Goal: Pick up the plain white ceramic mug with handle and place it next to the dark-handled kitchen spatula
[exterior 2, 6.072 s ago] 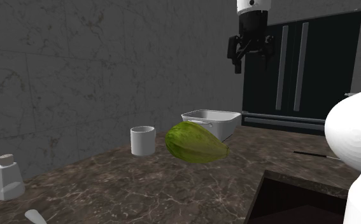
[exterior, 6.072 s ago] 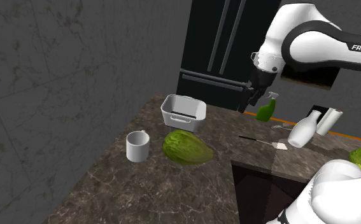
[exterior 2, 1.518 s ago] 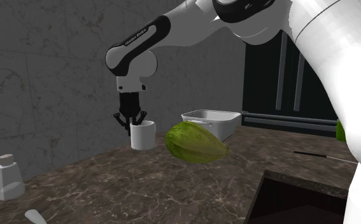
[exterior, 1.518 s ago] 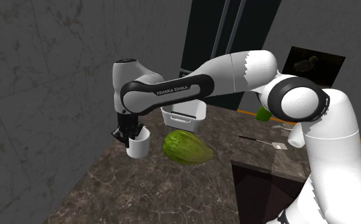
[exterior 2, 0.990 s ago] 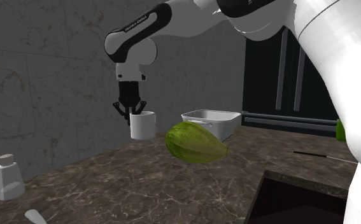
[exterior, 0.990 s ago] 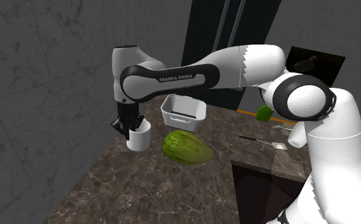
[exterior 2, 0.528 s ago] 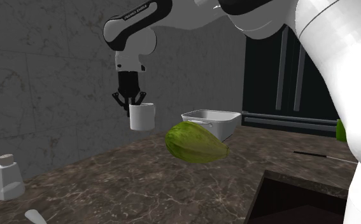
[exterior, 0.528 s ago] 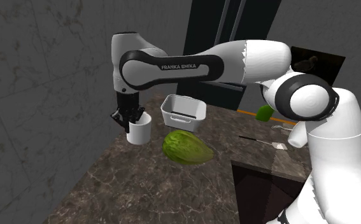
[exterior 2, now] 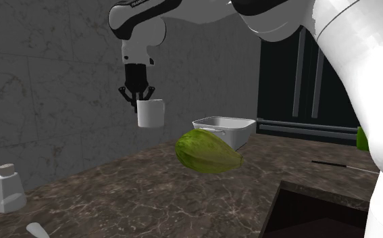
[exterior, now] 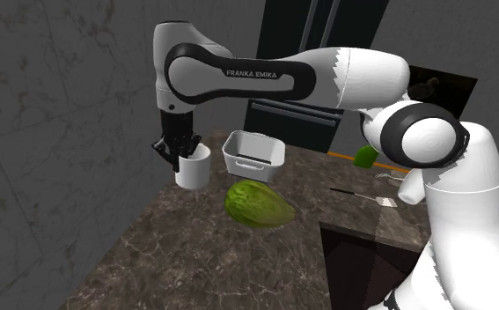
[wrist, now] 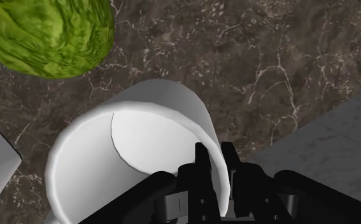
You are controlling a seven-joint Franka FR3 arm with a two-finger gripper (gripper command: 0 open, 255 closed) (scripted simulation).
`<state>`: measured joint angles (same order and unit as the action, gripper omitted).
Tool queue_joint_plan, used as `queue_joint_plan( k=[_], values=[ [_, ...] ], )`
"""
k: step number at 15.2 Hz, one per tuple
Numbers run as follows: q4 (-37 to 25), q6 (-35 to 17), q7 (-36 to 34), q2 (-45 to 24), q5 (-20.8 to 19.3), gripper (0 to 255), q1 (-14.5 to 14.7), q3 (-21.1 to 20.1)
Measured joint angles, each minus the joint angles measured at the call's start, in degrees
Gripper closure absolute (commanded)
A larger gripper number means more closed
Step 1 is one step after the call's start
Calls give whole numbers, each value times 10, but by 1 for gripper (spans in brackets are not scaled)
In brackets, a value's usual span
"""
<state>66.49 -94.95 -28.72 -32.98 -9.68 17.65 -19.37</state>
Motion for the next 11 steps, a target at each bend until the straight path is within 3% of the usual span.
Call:
queue_joint_plan(
  k=[4,11],
  values=[
    [-40,34,1,-5,-1,255,6,0],
    [138,-25,61,118,33,255,-73,4]
  ],
)
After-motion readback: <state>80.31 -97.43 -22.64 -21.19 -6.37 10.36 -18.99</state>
